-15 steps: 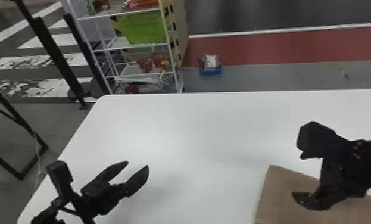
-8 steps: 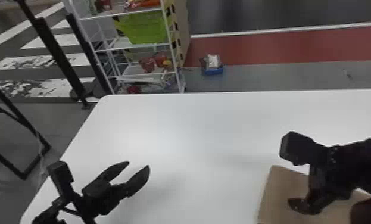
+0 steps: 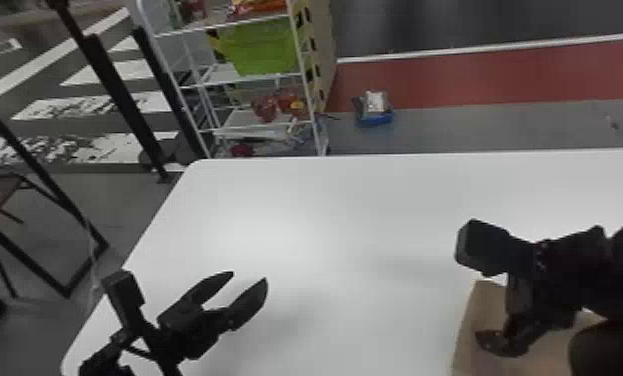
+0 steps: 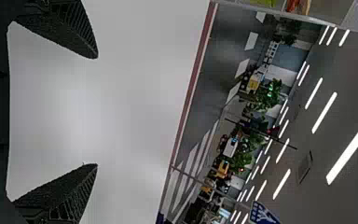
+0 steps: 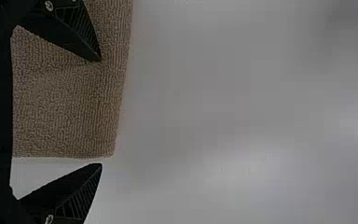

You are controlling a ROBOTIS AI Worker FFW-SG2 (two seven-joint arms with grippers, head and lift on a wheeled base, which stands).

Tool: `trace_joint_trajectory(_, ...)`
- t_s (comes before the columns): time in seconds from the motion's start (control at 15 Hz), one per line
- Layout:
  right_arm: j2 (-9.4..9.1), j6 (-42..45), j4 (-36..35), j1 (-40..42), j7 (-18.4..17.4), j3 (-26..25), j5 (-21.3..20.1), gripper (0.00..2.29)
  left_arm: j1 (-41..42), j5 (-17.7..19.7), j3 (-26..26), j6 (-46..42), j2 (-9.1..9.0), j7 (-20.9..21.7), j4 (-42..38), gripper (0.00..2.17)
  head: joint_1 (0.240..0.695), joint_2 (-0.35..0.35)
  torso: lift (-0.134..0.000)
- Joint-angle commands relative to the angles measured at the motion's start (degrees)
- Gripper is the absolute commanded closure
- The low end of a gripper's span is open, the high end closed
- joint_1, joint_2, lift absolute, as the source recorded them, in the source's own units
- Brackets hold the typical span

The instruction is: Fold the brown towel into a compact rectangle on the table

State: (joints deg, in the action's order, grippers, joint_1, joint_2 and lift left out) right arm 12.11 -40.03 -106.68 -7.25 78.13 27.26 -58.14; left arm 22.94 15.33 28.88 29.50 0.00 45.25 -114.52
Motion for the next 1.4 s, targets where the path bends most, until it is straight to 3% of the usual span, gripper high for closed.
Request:
trace_joint_trajectory(0.0, -0.86, 0.87, 1.83, -0.92, 0.19, 1.21, -0.83, 0.07, 0.0, 0.23, 0.57, -0.01, -0.15, 0.11, 0.08, 0.05, 0.695, 0.294, -0.134)
trace_joint_trajectory(0.27, -2.44, 2.1, 4.64, -1.8, 0.19, 2.8, -2.24, 0.07, 0.0, 0.31, 0.92, -0.53, -0.15, 0.19, 0.7, 0.05, 0.695, 0.321, -0.134)
trace_joint_trajectory(0.67, -6.31, 2.63, 8.16, -4.44, 0.19, 4.64, -2.42, 0.07, 0.09, 0.66, 1.36, -0.71, -0.15, 0.37, 0.79, 0.05, 0.695, 0.35, -0.134)
trace_joint_trajectory(1.07, -11.23, 4.91, 13.52, -7.95, -1.32, 6.14, -3.38, 0.07, 0.09, 1.02, 2.15, -0.71, -0.15, 0.46, 0.96, 0.05, 0.695, 0.35, -0.134)
trace_joint_trajectory(1.33, -12.16, 5.09, 17.56, -10.68, -3.6, 7.37, -3.73, 0.07, 0.09, 1.37, 2.59, -0.71, -0.15, 0.81, 1.05, 0.05, 0.695, 0.35, -0.134)
